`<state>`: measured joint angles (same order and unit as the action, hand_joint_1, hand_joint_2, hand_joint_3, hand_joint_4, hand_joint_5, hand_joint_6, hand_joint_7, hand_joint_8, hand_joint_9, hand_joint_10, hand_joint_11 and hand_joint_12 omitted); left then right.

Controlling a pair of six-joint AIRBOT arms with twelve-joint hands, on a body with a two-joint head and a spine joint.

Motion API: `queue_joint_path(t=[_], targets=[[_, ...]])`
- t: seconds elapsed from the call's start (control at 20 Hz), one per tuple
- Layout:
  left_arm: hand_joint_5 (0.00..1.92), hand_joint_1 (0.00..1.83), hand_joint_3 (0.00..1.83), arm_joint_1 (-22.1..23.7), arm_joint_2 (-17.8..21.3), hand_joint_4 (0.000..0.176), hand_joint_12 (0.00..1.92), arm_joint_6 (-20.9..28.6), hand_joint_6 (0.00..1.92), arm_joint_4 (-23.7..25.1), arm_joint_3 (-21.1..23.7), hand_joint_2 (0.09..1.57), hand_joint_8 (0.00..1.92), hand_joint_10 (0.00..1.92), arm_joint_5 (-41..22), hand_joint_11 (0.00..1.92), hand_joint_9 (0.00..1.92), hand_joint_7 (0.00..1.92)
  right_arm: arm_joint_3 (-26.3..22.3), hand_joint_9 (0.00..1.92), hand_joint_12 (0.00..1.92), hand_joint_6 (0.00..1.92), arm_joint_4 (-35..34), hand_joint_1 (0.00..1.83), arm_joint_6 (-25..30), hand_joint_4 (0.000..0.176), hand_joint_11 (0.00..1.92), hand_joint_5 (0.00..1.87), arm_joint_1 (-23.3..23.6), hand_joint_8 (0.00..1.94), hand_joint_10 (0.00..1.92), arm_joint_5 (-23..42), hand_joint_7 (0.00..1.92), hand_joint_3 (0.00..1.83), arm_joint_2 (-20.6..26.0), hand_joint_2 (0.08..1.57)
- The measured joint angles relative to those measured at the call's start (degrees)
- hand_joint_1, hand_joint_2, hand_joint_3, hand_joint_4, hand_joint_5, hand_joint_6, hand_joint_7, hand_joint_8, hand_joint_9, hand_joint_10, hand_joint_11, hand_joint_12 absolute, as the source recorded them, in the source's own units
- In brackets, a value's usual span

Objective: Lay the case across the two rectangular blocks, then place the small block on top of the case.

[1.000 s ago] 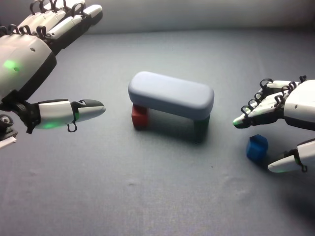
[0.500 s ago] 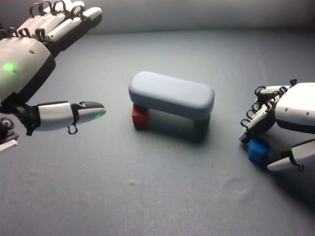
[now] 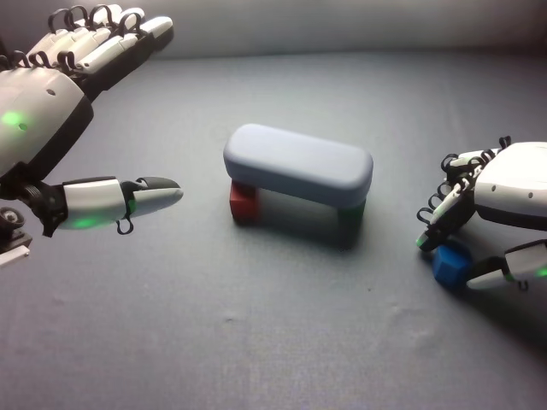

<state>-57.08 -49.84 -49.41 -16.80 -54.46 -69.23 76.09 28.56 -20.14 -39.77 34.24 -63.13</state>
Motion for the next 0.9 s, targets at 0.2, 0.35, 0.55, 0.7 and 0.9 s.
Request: queue_joint_path(t=[0.2, 0.35, 0.55, 0.7, 0.9], targets=[[0.19, 0.9, 0.0, 0.0, -0.1, 0.045, 0.2, 0.0, 0.0, 0.0, 0.0, 0.92, 0.0, 0.0, -0.2, 0.0, 0.01, 0.09, 0.3, 0.93, 1.35, 1.16, -0.4, 1.35, 0.0, 0.0, 0.51, 0.91, 0.0, 0.73, 0.93, 0.7, 1.12, 0.0, -0.3, 1.09], [0.18, 0.9, 0.0, 0.0, -0.1, 0.048, 0.11, 0.1, 0.0, -0.1, 0.0, 0.92, 0.01, 0.0, -0.3, 0.0, 0.0, 0.07, 0.3, 0.93, 1.46, 1.23, -0.4, 1.38, 0.1, 0.0, 0.63, 0.8, 0.0, 0.89, 1.14, 0.3, 1.06, 0.0, -0.4, 1.11], [0.18, 0.88, 0.0, -1.2, -0.1, 0.042, 0.17, 0.5, 0.0, -0.5, 0.0, 0.93, 0.0, 0.0, -1.2, 0.0, 0.01, 0.08, 0.2, 0.92, 1.56, 1.01, -0.1, 1.24, 0.1, 0.0, 0.66, 0.95, 0.8, 0.92, 1.09, -0.2, 1.09, 0.0, -0.5, 1.09], [0.18, 0.84, 0.0, -2.3, -0.1, 0.046, 0.26, 0.8, 0.0, -1.7, 0.3, 0.92, 0.0, 0.01, -1.4, 0.0, 0.05, 0.1, -0.9, 0.87, 1.38, 1.2, 0.4, 1.34, 0.1, 0.0, 0.53, 0.88, 3.5, 0.95, 1.14, 2.2, 1.01, 0.0, 0.7, 1.12], [0.18, 0.84, 0.0, -4.2, 0.0, 0.029, 0.35, 0.9, 0.0, -2.6, 1.0, 0.91, 0.0, 0.0, -2.8, 0.0, 0.09, 0.13, -0.7, 0.96, 1.4, 1.1, 0.2, 1.38, -0.3, 0.0, 0.71, 0.91, 9.0, 0.78, 1.12, 5.7, 1.09, 0.0, 0.9, 1.09]])
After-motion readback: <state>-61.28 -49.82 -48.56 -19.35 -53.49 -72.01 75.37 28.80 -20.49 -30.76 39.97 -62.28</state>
